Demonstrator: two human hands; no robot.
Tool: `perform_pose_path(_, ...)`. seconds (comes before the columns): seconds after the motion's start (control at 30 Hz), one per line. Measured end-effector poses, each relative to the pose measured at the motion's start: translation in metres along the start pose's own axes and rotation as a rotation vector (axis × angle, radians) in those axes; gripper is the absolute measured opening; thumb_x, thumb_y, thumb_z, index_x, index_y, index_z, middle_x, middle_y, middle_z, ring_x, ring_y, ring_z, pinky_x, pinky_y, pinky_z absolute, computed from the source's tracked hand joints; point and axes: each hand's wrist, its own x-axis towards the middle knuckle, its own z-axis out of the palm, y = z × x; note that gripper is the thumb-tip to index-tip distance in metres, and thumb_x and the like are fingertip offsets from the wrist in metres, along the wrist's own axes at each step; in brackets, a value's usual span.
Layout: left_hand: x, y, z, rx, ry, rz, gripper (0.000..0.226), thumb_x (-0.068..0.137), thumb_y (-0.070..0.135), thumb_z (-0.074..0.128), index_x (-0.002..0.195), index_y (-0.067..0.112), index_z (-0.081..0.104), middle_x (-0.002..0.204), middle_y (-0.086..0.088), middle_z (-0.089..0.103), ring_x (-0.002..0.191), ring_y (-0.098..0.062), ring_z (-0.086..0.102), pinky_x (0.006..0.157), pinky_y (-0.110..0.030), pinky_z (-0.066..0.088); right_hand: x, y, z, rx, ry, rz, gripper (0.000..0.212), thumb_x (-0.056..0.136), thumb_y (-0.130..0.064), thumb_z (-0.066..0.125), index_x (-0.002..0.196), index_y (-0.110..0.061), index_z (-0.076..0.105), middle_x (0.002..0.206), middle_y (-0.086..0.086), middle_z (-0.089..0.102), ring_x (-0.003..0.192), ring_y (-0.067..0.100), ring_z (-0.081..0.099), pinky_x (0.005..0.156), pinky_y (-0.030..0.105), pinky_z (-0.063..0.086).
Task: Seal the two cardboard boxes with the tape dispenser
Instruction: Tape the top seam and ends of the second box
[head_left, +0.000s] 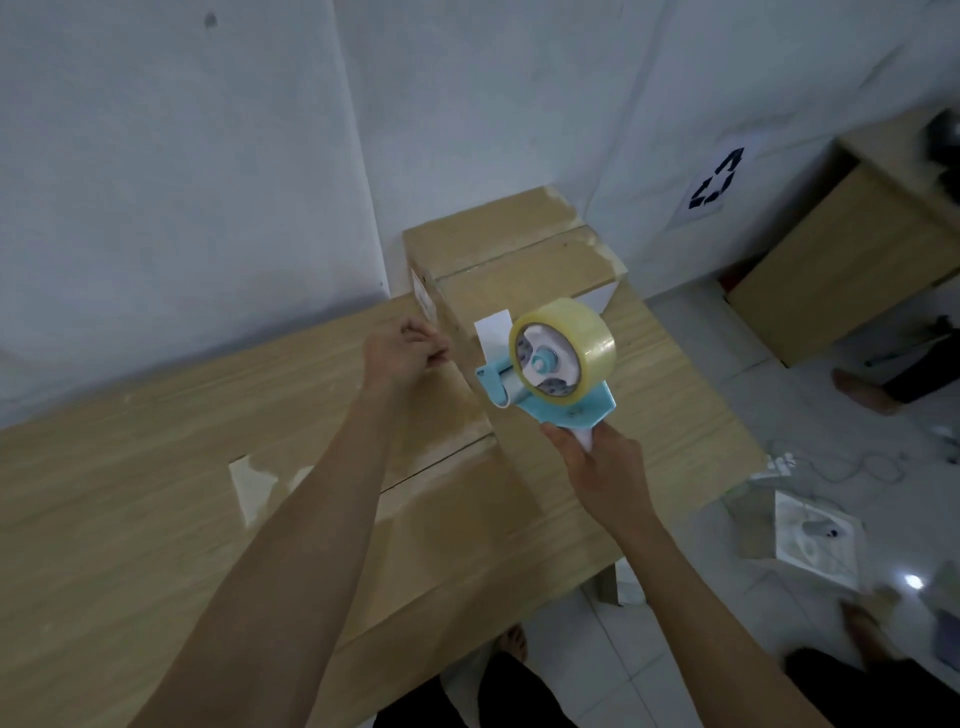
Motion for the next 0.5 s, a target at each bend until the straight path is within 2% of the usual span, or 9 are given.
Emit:
perform_pose_path(0.1,0.002,-0.009,0.002,0.213,-0.041,0.106,0.017,0.081,0.013,0.084,0.087,0.009,0.069,0.077,0.001,0.076,0.067,-0.001,0.07,0.061,-0.008,0.049,-0.012,-0.005,0.01,-0.034,0.017,0.163,0.025,0.095,-0.045,0.064,0.083,-0.023,0.061,0.061,-0.016,0.057,0.062,-0.01,0.06,0.057,0.004,0.04)
perform_pose_path(0.17,0.005,-0.015,-0.001,0.269,-0.06,0.157,0.017,0.08,0.018,0.085,0.086,0.013,0.07,0.076,0.005,0.074,0.067,0.002,0.068,0.058,-0.004,0.044,-0.019,-0.009,0.019,-0.067,0.043,0.208,0.034,0.093,-0.051,0.063,0.082,-0.018,0.061,0.061,-0.012,0.058,0.057,-0.007,0.057,0.055,0.005,0.04)
perform_pose_path(0.33,0.01,-0.03,-0.008,0.278,-0.045,0.209,0.018,0.079,0.017,0.084,0.078,0.023,0.067,0.077,0.004,0.072,0.072,-0.004,0.065,0.067,-0.014,0.045,-0.03,-0.017,0.044,-0.084,0.113,0.201,0.037,0.092,-0.051,0.065,0.082,-0.016,0.061,0.064,-0.008,0.061,0.057,0.002,0.058,0.052,0.008,0.039)
perform_pose_path(0.5,0.019,-0.04,-0.006,0.279,-0.055,0.216,0.014,0.08,0.015,0.083,0.082,0.017,0.069,0.08,0.001,0.072,0.075,-0.007,0.064,0.074,-0.022,0.05,-0.029,-0.014,0.053,-0.117,0.137,0.198,0.046,0.089,-0.063,0.059,0.082,-0.017,0.063,0.066,-0.008,0.062,0.058,0.005,0.059,0.053,0.012,0.037)
